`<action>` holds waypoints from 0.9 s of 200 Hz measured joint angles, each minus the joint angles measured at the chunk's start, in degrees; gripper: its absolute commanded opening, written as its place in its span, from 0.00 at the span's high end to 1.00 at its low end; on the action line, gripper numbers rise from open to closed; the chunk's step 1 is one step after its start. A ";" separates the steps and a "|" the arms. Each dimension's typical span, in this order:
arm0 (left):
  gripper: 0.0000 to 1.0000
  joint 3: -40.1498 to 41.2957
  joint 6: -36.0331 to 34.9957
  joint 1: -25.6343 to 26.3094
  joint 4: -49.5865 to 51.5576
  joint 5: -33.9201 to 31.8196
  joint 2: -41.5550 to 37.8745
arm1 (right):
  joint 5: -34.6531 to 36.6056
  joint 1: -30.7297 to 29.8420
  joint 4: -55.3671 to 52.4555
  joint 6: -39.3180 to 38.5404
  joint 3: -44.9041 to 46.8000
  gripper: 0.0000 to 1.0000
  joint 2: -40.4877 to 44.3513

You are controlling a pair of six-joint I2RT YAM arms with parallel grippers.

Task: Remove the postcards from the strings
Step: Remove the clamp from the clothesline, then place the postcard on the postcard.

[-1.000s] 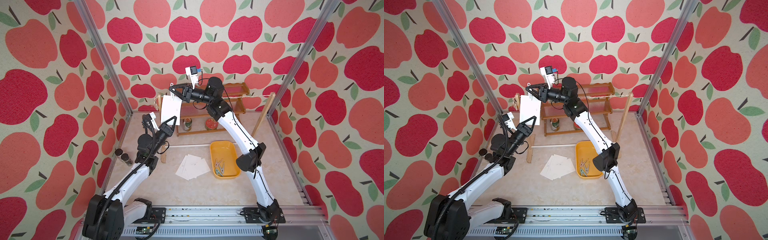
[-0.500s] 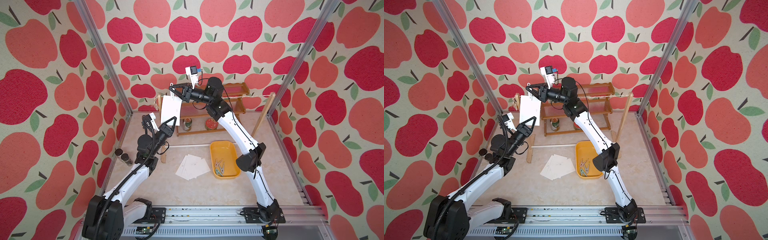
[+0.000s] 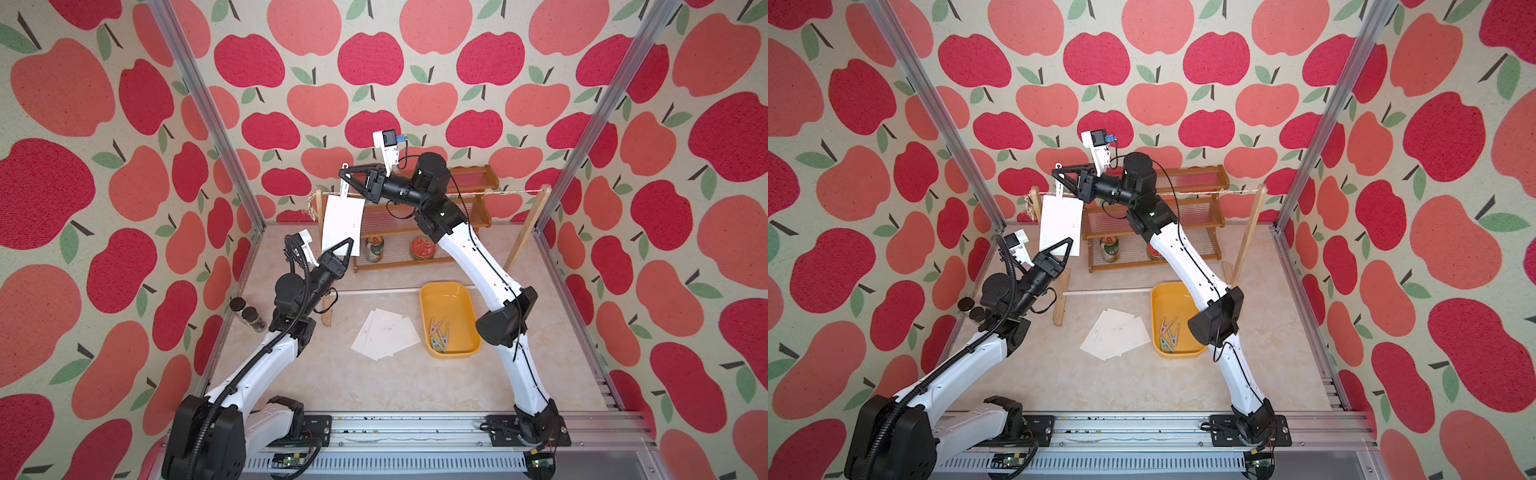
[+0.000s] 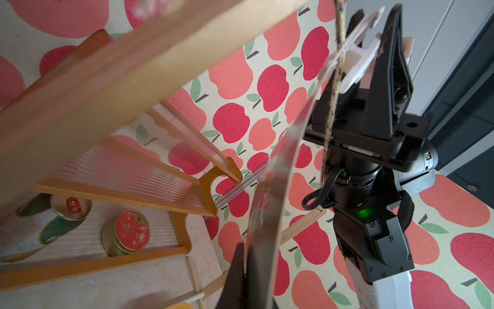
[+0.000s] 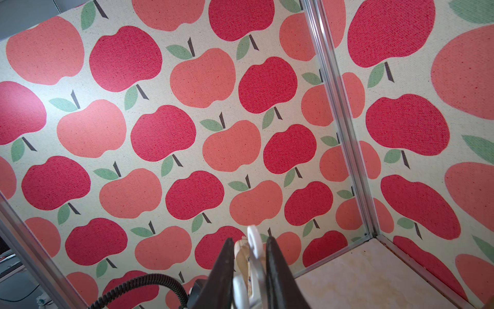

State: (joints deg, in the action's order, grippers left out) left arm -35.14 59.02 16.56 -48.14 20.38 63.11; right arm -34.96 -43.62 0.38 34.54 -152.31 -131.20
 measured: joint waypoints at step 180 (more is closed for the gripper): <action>1.00 7.63 -4.87 8.68 13.64 -2.12 -9.60 | 4.28 2.43 4.31 -3.39 26.51 0.79 19.45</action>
State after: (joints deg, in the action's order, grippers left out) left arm -27.51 54.15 25.23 -34.50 18.26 53.52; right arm -30.68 -41.19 4.69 31.16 -125.80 -111.74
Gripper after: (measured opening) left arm 0.047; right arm 0.210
